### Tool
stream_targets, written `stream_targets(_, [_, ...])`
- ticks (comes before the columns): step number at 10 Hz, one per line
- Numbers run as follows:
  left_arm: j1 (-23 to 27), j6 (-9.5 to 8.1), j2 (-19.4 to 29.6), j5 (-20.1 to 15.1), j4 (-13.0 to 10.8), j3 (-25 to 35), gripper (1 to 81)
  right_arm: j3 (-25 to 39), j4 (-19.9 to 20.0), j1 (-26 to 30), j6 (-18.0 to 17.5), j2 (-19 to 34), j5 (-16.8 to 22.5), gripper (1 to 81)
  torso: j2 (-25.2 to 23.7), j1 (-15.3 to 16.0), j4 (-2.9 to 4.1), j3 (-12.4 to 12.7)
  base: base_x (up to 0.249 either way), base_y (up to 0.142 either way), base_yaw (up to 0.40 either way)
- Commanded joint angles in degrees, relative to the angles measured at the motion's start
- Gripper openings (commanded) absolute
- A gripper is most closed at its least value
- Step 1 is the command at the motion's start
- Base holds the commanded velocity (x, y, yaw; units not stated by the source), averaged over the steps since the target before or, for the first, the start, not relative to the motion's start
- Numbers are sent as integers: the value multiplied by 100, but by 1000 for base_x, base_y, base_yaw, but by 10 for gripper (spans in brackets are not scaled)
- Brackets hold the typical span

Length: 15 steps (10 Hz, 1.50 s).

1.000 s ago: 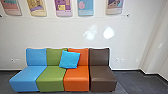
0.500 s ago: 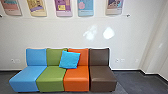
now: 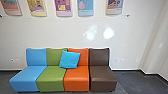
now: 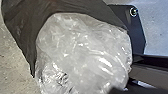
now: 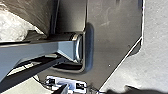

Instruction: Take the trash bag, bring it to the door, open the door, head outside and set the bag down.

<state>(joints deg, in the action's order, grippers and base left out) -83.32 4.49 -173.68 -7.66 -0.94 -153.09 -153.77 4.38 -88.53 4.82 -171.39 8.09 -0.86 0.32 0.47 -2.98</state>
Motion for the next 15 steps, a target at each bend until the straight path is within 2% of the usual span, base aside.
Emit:
stream_targets(1, [250, 44, -18, -368, -38, 25, 10, -3, -16, 173, 11, 6, 316, 811, 0, -2, 0, 0, -64, 0, 0])
stream_targets(6, [259, 35, 26, -377, -20, 25, 10, -3, -25, 146, 19, 6, 298, 811, -5, -15, 0, 2, 0, 0, -26])
stream_targets(15, [250, 44, -18, -395, -20, 25, 10, -3, -25, 129, 19, -12, 289, 811, -5, -13, 0, 2, 0, 0, -218])
